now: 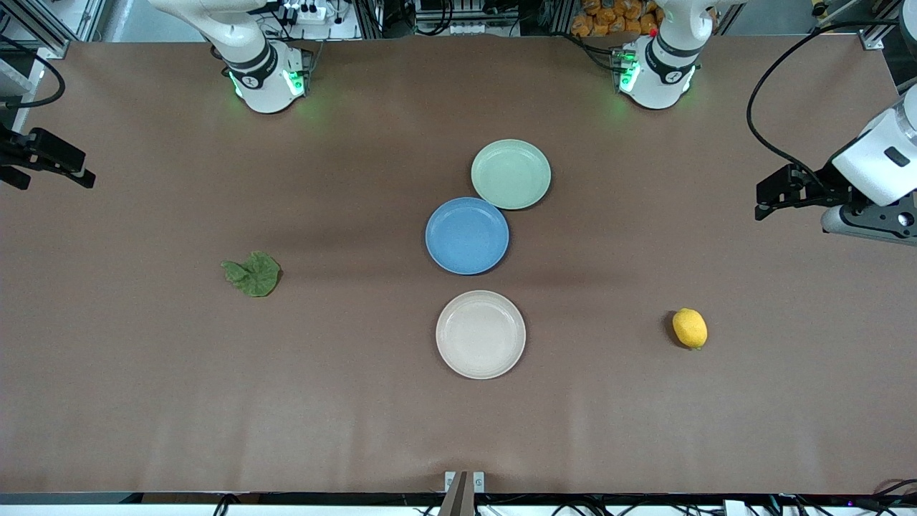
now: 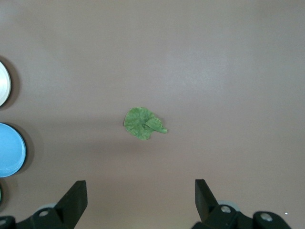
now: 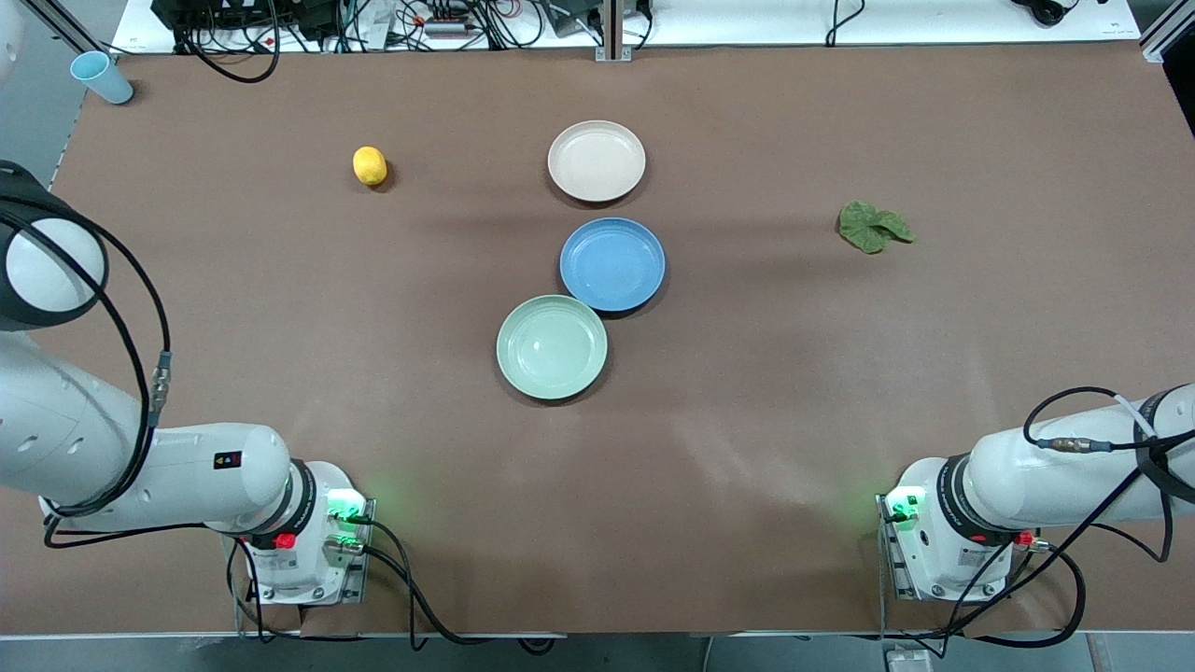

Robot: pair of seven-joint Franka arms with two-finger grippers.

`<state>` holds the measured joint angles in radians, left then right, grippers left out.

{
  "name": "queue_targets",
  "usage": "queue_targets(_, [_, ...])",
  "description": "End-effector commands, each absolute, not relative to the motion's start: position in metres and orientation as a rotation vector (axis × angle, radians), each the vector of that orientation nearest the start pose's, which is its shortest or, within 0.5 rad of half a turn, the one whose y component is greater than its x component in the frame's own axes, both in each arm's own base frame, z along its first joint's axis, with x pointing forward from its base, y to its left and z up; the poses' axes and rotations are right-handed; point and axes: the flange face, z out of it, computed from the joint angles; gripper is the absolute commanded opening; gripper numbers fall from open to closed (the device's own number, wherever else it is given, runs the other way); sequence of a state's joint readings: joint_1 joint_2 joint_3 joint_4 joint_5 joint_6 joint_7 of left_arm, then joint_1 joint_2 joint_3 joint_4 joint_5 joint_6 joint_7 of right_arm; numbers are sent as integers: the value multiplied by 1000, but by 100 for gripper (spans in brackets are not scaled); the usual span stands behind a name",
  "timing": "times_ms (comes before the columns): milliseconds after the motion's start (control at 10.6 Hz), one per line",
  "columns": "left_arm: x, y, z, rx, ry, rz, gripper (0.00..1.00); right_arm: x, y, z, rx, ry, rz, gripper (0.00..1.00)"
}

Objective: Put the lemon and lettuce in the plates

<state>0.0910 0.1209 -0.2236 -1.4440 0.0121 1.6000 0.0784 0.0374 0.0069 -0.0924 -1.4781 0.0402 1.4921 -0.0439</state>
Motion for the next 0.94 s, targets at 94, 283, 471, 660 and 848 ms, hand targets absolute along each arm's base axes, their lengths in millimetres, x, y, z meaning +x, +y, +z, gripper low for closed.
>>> queue_targets(94, [588,-62,620,-3123,317,-43,100,548,-28,657,-3107,29,-17,100])
queue_targets(283, [588,-62,619,-3123,320,-41,100,548,-28,656,-3107,29,-17,100])
queue_targets(471, [588,-62,620,-3123,320,-43,100,549,-28,656,-3107,31,-14,100])
queue_targets(660, [588,-62,620,-3123,320,-43,100,550,-28,653,-3107,32,-7,100])
queue_targets(848, [587,-64,619,-3122,327,-41,100,551,-28,651,-3108,29,-3,100])
